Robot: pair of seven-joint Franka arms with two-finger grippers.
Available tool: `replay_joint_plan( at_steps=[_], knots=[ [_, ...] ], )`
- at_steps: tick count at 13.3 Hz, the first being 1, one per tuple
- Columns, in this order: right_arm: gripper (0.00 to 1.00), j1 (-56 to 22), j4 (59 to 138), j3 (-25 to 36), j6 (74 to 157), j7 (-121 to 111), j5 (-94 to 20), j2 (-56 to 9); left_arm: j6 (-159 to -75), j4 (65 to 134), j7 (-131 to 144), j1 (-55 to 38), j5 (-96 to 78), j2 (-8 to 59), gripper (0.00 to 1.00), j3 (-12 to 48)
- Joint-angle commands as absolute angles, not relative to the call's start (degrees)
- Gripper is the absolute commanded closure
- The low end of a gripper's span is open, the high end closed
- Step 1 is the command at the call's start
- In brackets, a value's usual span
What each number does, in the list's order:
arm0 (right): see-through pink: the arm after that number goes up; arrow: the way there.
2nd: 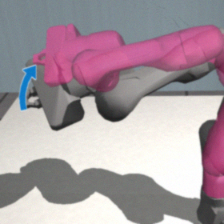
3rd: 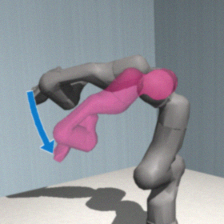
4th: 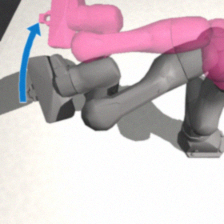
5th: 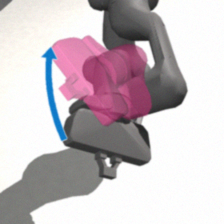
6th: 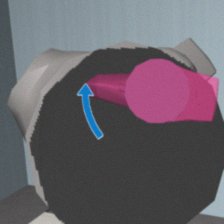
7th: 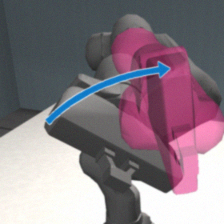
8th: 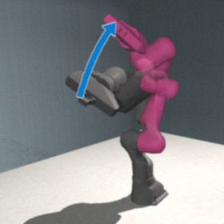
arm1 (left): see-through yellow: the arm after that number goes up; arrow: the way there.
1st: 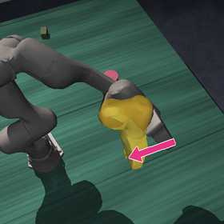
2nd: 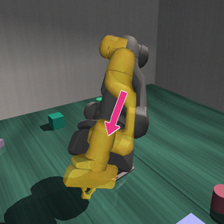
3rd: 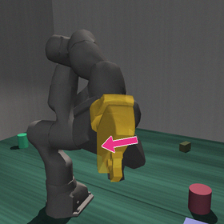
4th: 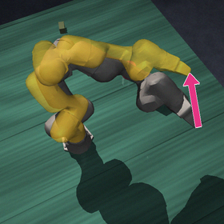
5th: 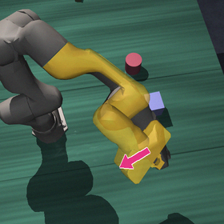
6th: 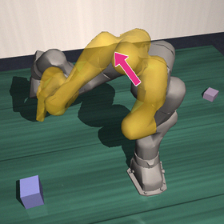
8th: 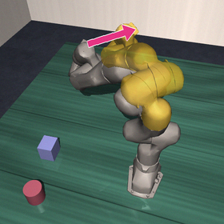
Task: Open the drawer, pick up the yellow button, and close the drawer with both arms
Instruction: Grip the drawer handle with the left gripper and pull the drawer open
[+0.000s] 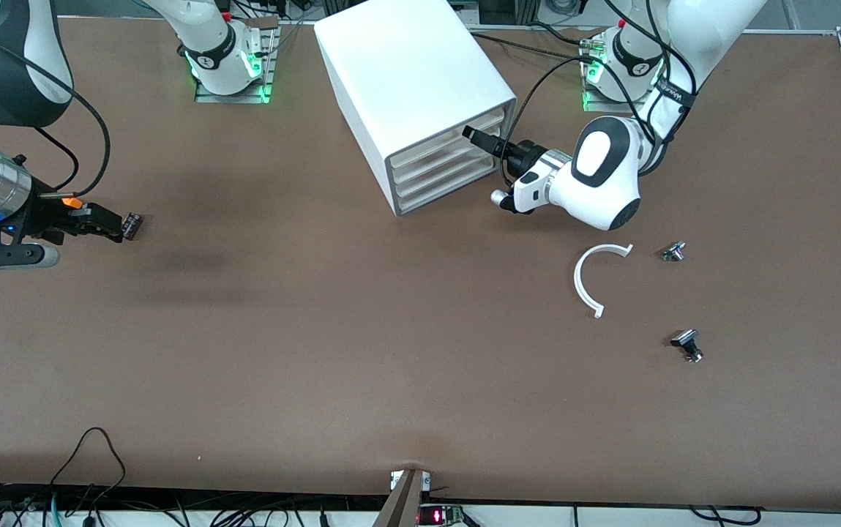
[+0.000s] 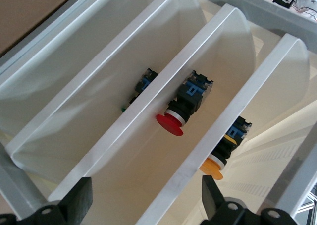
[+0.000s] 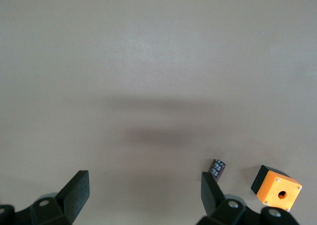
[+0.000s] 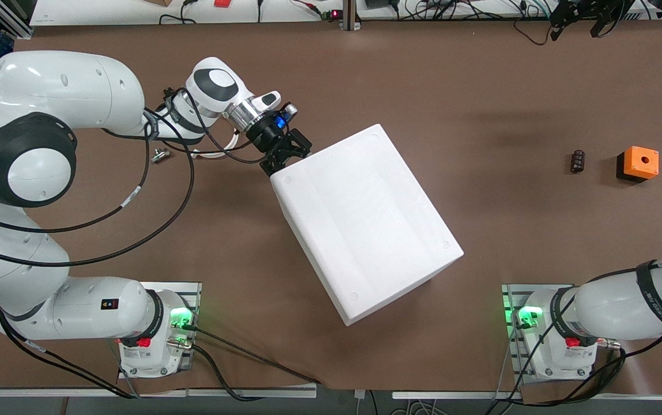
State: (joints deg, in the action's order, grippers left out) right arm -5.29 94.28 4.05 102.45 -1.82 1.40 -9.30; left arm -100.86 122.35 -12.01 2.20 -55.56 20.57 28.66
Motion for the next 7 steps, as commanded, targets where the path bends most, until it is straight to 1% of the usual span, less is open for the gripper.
replay_joint_plan(
  at_steps=[1,2,4,5,6,7],
  knots=[
    [0.00,-5.8,93.6,4.0,102.0,-1.3,2.9,-9.2,-100.5,124.0,-13.3,2.7,-58.1,18.3,0.08,29.0],
    [0.00,-6.0,93.6,4.0,102.0,-1.3,3.5,-9.2,-100.5,124.1,-13.4,2.6,-58.1,18.3,0.14,29.4],
    [0.00,-5.9,93.6,4.0,102.0,-1.3,3.7,-9.2,-101.0,124.4,-14.1,2.6,-58.1,18.5,0.32,30.5],
    [0.00,-5.9,93.6,4.0,102.0,-1.3,3.6,-9.2,-101.0,125.0,-14.2,2.7,-58.1,18.5,0.46,30.5],
    [0.00,-5.9,93.6,4.0,102.0,-1.4,3.4,-9.2,-101.0,125.2,-14.6,2.7,-58.1,18.5,0.65,30.5],
    [0.00,-5.9,93.5,4.0,101.8,-1.6,3.5,-9.3,-101.0,125.2,-14.9,2.7,-58.0,18.5,0.86,30.5]
  ],
)
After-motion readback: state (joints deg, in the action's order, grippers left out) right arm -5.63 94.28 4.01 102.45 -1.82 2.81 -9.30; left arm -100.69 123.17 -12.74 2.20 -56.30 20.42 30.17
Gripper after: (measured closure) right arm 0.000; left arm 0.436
